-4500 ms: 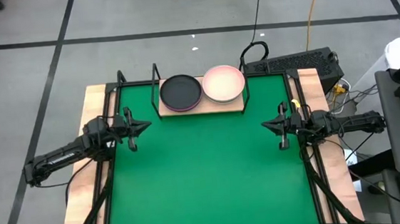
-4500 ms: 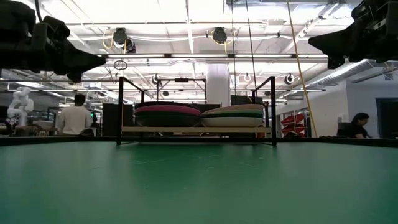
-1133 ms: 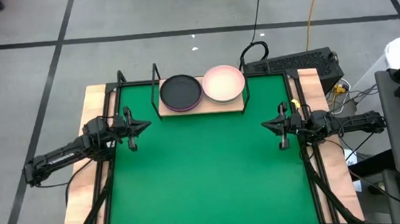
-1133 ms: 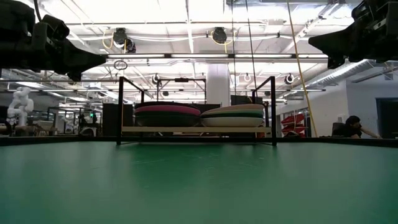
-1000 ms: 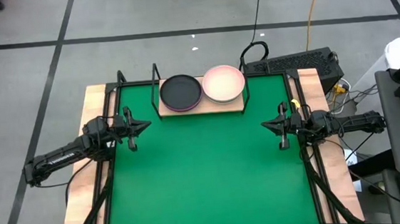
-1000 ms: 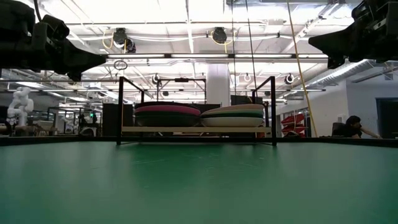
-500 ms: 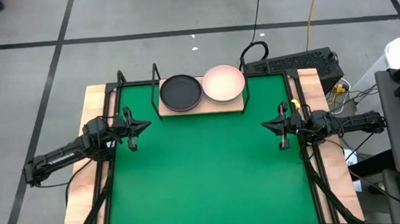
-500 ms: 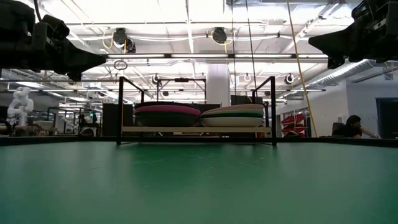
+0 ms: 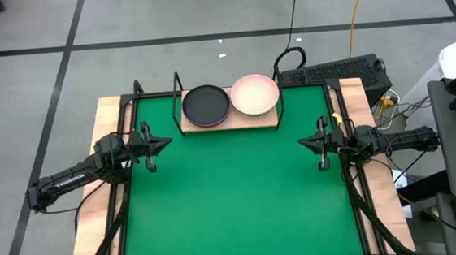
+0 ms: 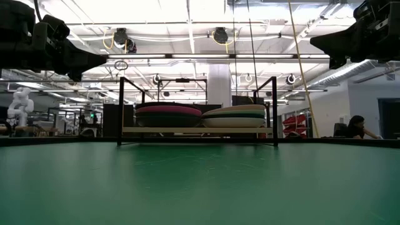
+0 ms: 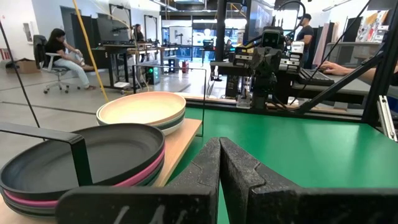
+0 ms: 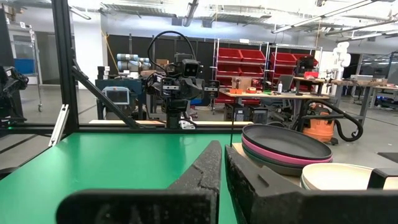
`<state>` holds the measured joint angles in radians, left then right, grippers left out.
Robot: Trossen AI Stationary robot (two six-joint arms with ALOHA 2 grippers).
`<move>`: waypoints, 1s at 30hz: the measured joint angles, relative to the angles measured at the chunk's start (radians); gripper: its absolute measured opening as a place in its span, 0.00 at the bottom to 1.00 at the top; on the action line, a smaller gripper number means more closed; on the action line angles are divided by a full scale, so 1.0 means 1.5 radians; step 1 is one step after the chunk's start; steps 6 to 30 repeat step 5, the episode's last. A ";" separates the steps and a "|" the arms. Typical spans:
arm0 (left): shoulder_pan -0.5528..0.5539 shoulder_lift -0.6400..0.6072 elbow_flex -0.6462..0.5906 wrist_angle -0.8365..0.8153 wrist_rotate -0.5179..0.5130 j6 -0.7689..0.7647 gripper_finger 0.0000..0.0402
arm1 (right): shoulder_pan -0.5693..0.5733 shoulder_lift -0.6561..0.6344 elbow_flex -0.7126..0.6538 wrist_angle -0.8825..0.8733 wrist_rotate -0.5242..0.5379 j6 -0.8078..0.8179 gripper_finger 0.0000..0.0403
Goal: Place and stack plates onto a shelf
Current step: Return to Home Position
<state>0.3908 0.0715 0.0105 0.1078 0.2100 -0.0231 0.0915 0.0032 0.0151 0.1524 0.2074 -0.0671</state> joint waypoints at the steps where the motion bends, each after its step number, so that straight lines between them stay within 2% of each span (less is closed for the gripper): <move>1: 0.000 0.000 0.000 0.000 0.000 0.000 0.02 | 0.000 0.000 0.000 0.000 0.000 0.000 0.02; 30: 0.000 0.000 0.000 0.000 0.000 0.000 0.02 | 0.000 0.000 0.000 0.000 0.000 0.000 0.02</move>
